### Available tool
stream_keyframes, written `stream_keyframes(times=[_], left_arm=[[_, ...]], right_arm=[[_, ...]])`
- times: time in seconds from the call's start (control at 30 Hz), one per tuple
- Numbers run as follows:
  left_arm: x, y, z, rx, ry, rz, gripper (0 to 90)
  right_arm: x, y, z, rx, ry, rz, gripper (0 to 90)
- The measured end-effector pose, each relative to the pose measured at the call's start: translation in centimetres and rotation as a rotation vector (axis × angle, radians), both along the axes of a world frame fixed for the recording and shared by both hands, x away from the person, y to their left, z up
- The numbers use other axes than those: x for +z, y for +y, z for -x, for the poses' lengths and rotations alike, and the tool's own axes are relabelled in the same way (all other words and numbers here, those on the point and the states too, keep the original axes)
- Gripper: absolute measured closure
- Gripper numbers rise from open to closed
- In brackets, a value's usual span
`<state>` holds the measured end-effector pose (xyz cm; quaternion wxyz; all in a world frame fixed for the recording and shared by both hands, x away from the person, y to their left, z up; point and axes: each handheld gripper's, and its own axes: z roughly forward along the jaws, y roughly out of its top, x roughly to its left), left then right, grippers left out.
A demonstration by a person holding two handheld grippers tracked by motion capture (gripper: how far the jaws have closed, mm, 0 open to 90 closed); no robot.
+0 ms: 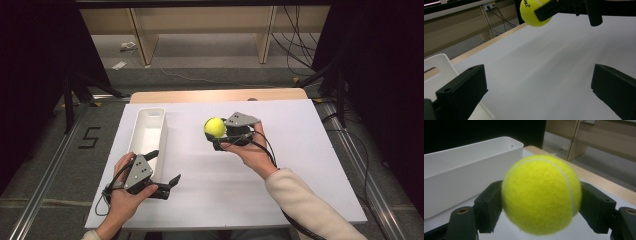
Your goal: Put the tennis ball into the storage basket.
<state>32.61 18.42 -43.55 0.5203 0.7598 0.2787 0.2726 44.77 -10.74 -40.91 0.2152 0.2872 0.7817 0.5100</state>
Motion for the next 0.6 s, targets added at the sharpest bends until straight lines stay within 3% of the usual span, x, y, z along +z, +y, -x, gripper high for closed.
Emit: stream_keyframes(times=[0.6], left_arm=[[0.15, -0.01, 0.02, -0.003, 0.002, 0.008, 0.0]], right_arm=[[0.07, 0.57, -0.03, 0.011, 0.001, -0.003, 26.3]])
